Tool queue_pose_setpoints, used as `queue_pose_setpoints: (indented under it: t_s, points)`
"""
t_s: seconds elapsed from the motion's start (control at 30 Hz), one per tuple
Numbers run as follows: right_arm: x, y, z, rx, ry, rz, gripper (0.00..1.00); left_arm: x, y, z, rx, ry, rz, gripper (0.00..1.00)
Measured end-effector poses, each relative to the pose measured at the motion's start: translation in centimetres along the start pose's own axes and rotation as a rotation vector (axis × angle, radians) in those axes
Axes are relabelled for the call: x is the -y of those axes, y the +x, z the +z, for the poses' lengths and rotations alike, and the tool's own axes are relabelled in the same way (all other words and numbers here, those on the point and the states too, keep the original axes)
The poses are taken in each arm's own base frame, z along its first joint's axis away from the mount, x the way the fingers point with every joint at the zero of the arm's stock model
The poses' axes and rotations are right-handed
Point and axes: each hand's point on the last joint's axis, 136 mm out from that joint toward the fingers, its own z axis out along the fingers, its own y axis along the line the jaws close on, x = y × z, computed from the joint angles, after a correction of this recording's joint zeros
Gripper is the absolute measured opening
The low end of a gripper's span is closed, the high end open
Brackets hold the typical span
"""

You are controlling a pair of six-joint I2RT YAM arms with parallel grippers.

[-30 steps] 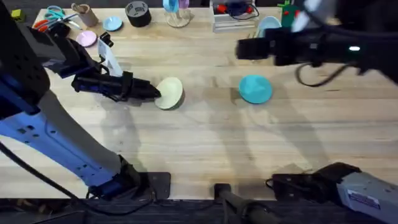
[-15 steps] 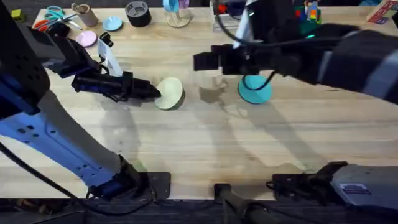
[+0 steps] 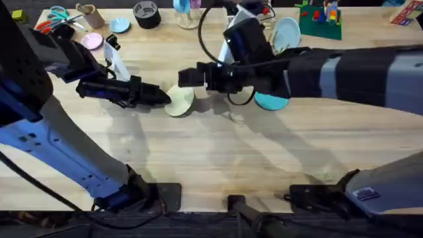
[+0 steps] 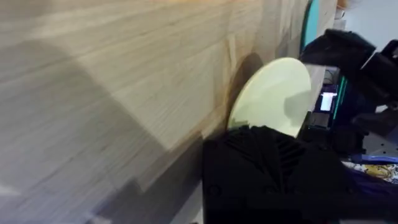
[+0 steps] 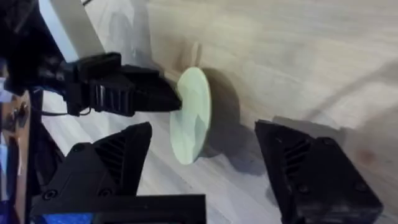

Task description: Pick up the plates from the table one by one and place each into a slot on the dish rack.

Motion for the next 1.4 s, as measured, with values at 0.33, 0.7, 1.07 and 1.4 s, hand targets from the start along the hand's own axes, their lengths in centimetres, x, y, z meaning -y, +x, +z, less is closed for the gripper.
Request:
queue_pose_setpoints:
  t_s: [0.33, 0.7, 1.07, 1.4]
  points:
    - [-2.3, 0.2, 1.7, 0.011, -0.078, 0.023, 0.990, 0.0, 0.0, 0.0, 0.000, 0.000, -0.001, 0.041]
    - [-2.4, 2.3, 3.5, -0.041, -0.078, 0.067, 0.823, 0.0, 0.0, 0.0, 0.001, 0.000, -0.003, 0.041]
    - [-1.6, 2.0, 3.6, -0.030, -0.047, 0.090, 0.034, 0.0, -0.2, -0.1, 0.011, 0.003, 0.001, 0.041]
    - [-1.6, 2.1, 3.6, -0.030, -0.045, 0.090, 0.032, 0.1, -0.2, -0.1, 0.010, 0.007, -0.004, 0.041]
